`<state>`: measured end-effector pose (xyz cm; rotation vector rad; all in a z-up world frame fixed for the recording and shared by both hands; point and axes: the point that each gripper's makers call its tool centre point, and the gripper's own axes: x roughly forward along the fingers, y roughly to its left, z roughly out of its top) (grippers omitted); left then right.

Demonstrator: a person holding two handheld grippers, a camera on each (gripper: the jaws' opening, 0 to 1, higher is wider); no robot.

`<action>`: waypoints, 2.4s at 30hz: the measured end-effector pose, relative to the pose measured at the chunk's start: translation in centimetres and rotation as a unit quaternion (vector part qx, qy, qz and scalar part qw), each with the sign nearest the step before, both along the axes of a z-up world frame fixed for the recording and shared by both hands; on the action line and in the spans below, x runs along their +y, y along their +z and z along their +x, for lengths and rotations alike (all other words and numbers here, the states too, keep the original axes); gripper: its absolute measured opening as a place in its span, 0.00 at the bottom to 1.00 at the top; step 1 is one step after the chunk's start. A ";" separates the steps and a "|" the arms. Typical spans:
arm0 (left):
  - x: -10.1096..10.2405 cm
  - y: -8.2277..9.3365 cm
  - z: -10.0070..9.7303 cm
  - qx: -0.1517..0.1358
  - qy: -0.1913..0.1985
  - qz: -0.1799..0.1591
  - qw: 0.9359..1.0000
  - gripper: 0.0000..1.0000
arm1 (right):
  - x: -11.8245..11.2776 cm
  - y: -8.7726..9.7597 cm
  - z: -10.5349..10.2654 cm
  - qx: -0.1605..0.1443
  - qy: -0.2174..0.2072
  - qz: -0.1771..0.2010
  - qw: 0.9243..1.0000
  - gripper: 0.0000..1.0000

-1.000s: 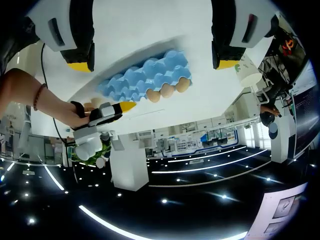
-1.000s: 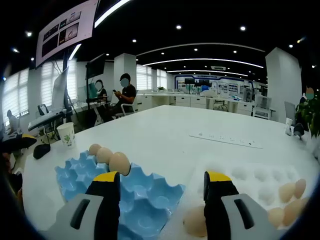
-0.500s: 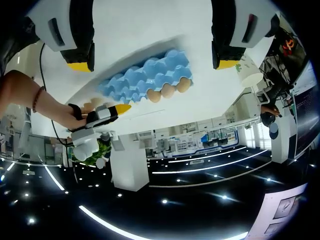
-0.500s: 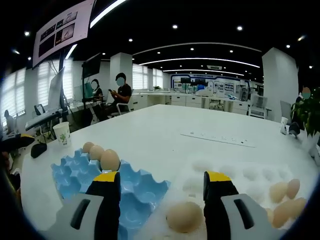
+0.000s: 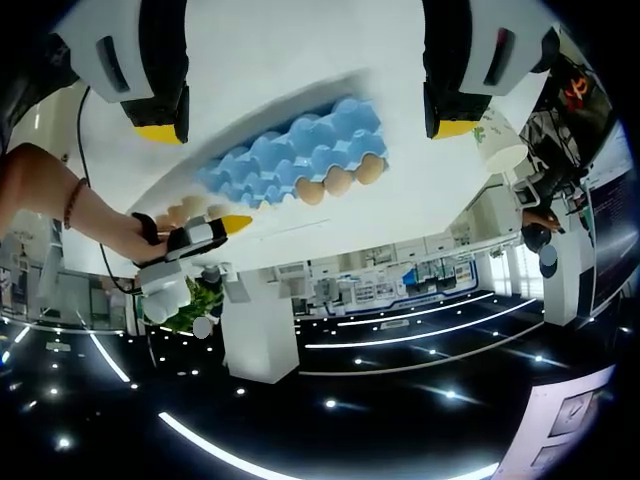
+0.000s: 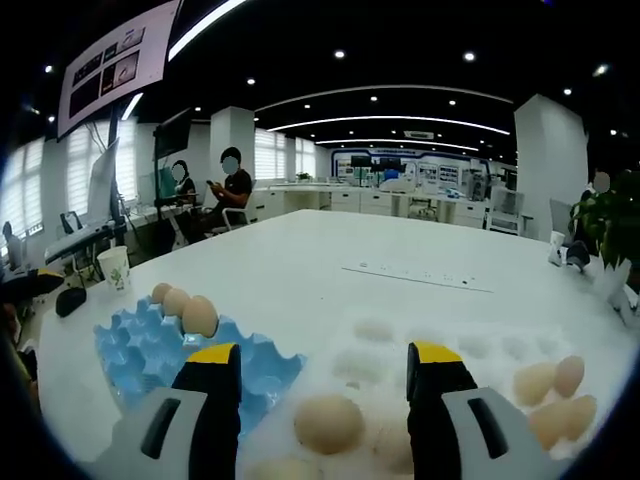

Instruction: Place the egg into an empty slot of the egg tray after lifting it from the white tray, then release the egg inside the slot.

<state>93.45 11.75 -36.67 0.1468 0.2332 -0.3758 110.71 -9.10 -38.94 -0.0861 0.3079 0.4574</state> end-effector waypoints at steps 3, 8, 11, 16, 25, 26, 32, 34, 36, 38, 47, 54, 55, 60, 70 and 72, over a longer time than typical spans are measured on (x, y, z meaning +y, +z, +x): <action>-0.1 0.0 0.0 0.001 -0.001 0.000 1.000 1.00 | -0.5 -0.1 0.1 0.000 -0.004 -0.001 1.000 0.70; -0.3 0.0 0.0 0.001 -0.003 0.000 1.000 1.00 | -1.6 -0.5 0.2 0.004 -0.017 -0.003 1.000 0.69; -0.3 0.0 0.1 0.001 -0.003 0.001 1.000 1.00 | -2.0 -0.4 0.2 0.004 -0.020 0.000 1.000 0.69; -0.5 -0.1 0.1 0.001 -0.004 0.000 1.000 1.00 | -2.7 -0.6 0.2 0.005 -0.027 -0.002 1.000 0.69; -0.9 -0.3 0.2 0.005 -0.008 0.002 1.000 1.00 | -4.8 -0.1 0.4 0.002 -0.047 0.000 0.999 0.69; -1.0 -0.3 0.2 0.005 -0.008 0.003 1.000 1.00 | -5.1 -0.1 0.4 0.002 -0.050 0.002 0.999 0.68; -1.2 -0.2 0.2 0.004 -0.010 0.002 1.000 1.00 | -5.9 -0.2 0.3 0.005 -0.059 0.003 0.998 0.68; -1.3 -0.2 0.2 0.004 -0.010 0.003 1.000 1.00 | -6.3 -0.3 0.4 0.007 -0.063 0.002 0.998 0.68; -1.2 -0.2 0.2 0.005 -0.009 0.003 1.000 1.00 | -6.7 -0.2 0.4 0.006 -0.066 0.004 0.998 0.67; -1.3 -0.2 0.2 0.005 -0.009 0.003 1.000 0.99 | -6.9 -0.2 0.4 0.007 -0.067 0.005 0.998 0.67; -1.4 -0.3 0.2 0.006 -0.010 0.003 1.000 0.99 | -8.2 -0.3 0.6 0.008 -0.077 -0.001 0.997 0.66; -1.4 -0.2 0.2 0.006 -0.010 0.005 1.000 0.99 | -9.4 -0.4 0.6 0.011 -0.088 -0.002 0.996 0.65; -1.4 -0.2 0.2 0.006 -0.010 0.005 1.000 0.99 | -9.6 -0.4 0.6 0.011 -0.090 -0.003 0.996 0.65; -1.4 -0.4 0.2 0.008 -0.010 0.008 1.000 0.99 | -10.4 -0.5 0.6 0.011 -0.094 -0.007 0.995 0.64; -1.4 0.0 0.5 0.001 -0.006 0.004 1.000 0.99 | -12.0 -0.2 0.9 0.009 -0.109 0.001 0.994 0.63; -1.4 0.1 0.6 0.000 -0.006 0.005 1.000 0.99 | -12.4 -0.1 1.1 0.011 -0.115 0.010 0.993 0.62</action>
